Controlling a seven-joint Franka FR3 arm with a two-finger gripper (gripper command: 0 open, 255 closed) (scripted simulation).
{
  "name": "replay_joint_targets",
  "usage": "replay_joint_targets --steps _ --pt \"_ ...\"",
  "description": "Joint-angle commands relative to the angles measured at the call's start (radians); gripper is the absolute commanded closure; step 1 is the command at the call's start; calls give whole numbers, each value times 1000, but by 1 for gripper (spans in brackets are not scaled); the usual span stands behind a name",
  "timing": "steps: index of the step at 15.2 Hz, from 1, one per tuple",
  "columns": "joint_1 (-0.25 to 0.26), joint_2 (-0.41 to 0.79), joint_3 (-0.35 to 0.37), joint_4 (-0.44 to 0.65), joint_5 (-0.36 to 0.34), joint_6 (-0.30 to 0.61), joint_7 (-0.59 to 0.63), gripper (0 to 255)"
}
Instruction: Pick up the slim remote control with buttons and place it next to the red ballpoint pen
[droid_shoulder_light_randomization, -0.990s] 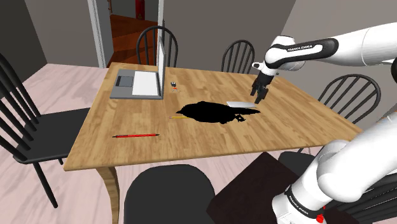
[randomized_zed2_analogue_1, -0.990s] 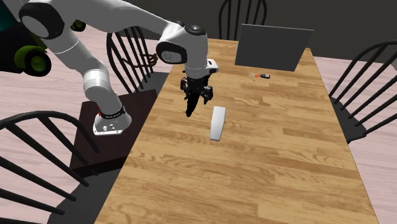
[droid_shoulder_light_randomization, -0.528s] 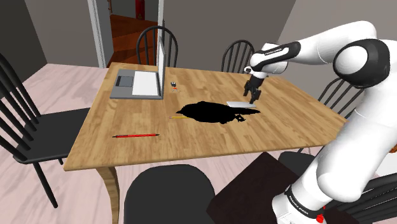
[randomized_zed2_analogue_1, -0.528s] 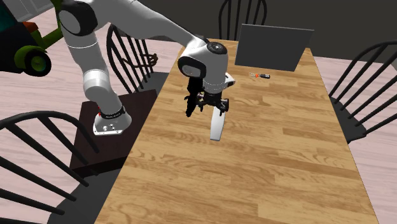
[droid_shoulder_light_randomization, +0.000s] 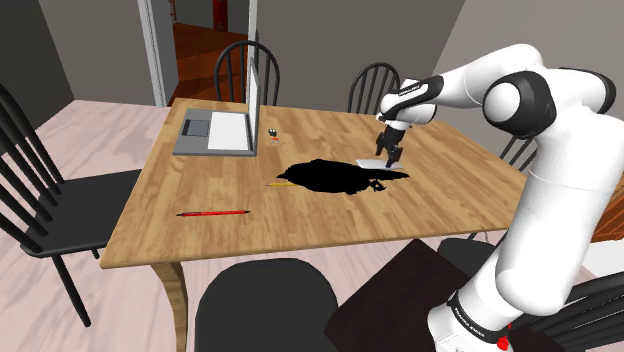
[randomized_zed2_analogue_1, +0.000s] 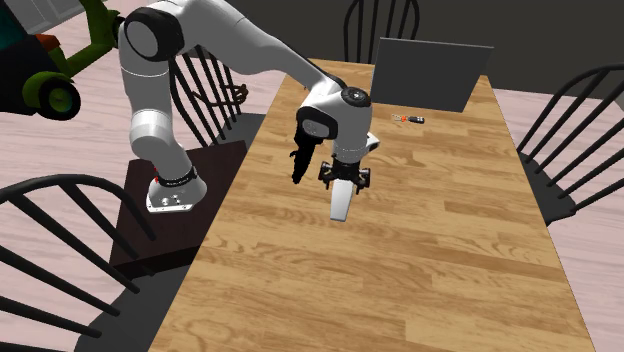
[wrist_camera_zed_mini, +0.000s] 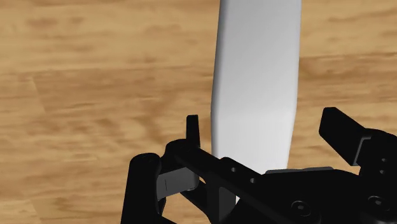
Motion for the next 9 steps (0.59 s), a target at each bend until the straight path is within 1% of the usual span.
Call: replay_joint_targets --steps 1,2,9 --pt "-4 15 5 -11 12 24 -10 0" --pt "-8 28 9 -18 22 41 -16 0" --pt "-8 28 10 -18 22 41 -16 0"
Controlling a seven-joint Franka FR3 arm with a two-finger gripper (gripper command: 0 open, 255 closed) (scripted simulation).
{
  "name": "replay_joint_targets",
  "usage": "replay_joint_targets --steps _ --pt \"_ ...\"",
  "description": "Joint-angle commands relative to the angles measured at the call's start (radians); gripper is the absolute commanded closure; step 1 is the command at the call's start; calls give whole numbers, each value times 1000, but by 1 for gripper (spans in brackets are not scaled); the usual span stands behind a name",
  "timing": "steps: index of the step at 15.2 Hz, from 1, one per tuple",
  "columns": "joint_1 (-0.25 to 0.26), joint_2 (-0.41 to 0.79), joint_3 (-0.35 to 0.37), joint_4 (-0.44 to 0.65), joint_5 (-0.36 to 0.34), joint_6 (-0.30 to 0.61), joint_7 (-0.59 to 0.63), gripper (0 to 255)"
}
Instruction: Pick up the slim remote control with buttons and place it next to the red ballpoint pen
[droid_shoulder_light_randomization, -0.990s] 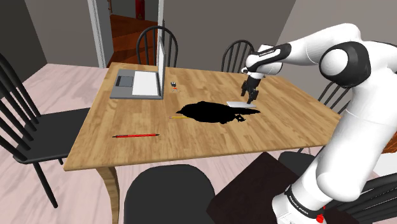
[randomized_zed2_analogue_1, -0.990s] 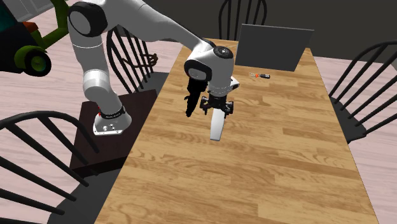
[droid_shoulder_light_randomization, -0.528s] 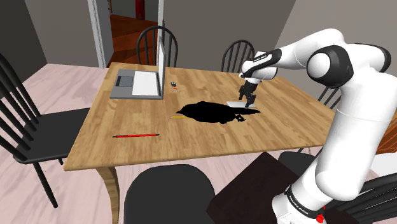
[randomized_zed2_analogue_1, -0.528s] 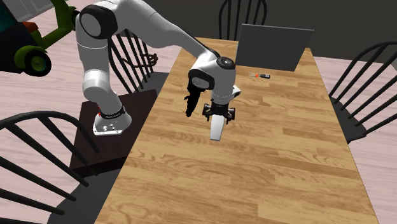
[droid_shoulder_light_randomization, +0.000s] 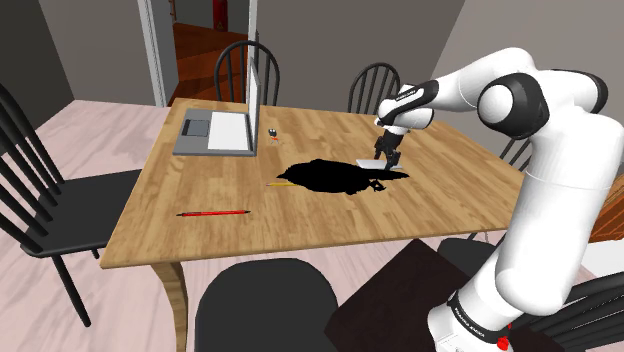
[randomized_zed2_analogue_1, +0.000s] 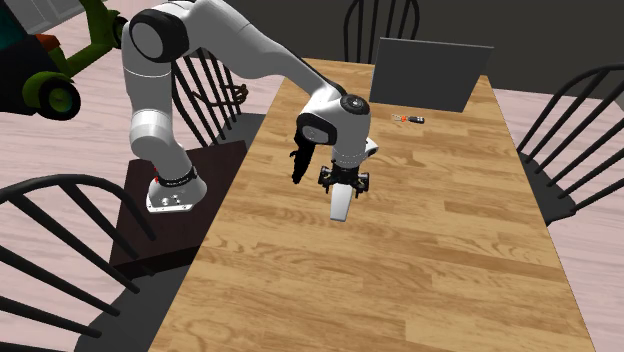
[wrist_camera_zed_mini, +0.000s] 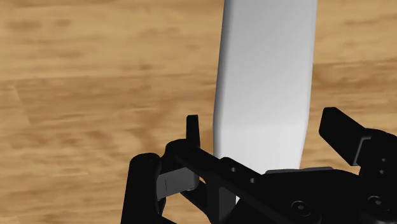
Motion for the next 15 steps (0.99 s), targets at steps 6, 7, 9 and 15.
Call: replay_joint_targets --steps 6,7,9,15 --pt "0 0 0 0 0 0 0 255" --pt "0 0 0 0 0 0 0 255" --pt "0 0 0 0 0 0 0 255" --pt "8 -31 -11 18 -24 -43 16 255"
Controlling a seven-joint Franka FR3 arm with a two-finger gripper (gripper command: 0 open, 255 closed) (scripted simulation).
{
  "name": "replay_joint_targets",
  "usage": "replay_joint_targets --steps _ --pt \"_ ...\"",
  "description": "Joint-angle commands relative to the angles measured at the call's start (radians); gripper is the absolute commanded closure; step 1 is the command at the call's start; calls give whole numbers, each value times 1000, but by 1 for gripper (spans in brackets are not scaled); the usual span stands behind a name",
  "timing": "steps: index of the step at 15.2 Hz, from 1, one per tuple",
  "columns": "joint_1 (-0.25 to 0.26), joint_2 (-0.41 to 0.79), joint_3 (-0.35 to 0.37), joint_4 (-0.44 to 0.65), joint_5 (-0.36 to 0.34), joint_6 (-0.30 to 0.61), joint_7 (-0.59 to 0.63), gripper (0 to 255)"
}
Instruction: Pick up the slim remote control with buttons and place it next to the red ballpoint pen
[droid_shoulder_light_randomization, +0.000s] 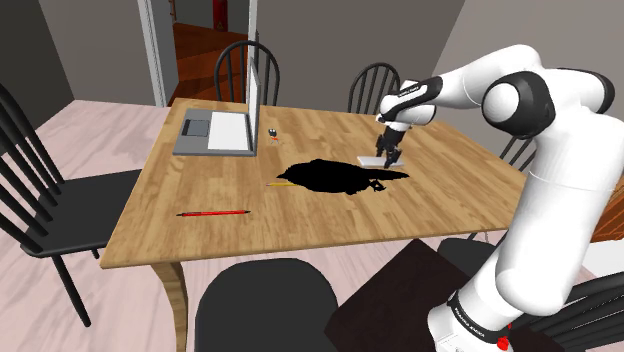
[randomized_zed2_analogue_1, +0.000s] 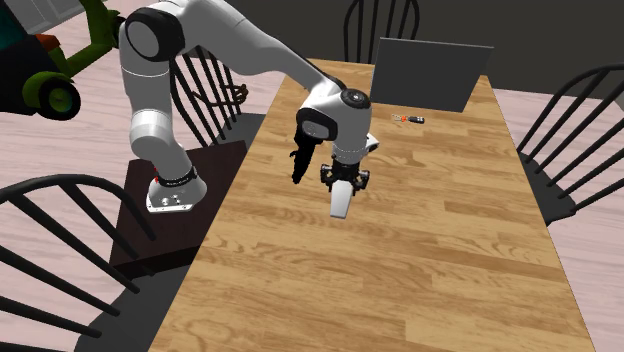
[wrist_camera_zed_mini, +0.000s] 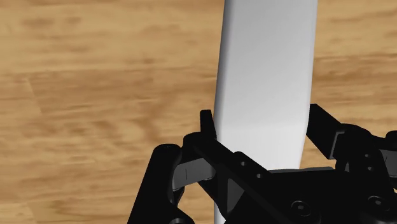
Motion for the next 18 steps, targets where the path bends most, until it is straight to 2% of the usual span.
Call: replay_joint_targets --steps 1,13,18 --pt "3 -15 -5 11 -12 -23 7 255" --pt "18 -85 -24 81 -66 -150 44 255" --pt "109 -184 9 -28 -130 -117 187 255"
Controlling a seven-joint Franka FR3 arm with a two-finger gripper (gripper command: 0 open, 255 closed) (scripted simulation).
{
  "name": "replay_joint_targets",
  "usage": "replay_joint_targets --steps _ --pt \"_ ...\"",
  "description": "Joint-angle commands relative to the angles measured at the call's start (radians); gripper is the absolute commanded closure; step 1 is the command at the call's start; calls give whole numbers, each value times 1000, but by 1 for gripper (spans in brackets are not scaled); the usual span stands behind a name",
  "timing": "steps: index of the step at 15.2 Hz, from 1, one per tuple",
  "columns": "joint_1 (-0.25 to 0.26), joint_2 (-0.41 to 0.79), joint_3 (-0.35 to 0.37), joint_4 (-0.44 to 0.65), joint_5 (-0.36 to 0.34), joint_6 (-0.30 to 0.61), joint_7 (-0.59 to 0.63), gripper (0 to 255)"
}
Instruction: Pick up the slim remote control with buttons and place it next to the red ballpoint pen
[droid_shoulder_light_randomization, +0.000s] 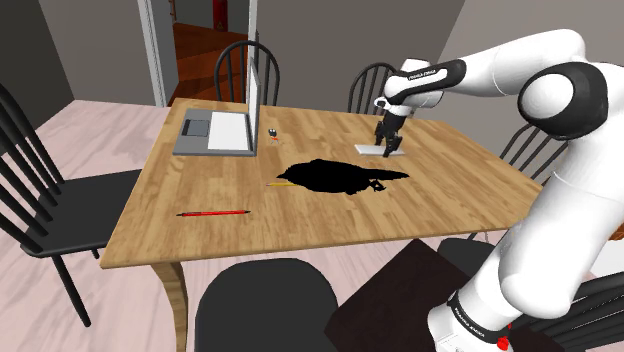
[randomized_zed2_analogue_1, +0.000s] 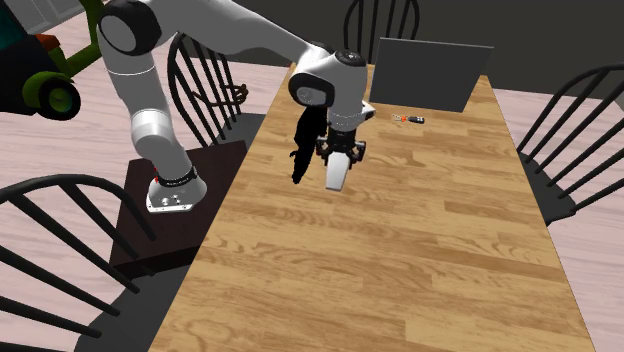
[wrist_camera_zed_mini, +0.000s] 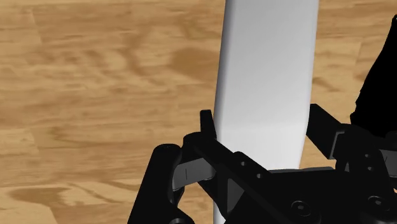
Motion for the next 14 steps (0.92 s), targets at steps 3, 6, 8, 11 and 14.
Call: replay_joint_targets --steps 3,6,8,11,14 --pt "64 -61 37 -66 -40 18 119 255" --pt "106 -99 70 -106 -63 28 203 255" --pt "132 -118 94 -127 -74 32 258 255" --pt "170 -139 130 -149 -85 37 338 255" --pt "206 -151 168 -162 -89 40 415 255"
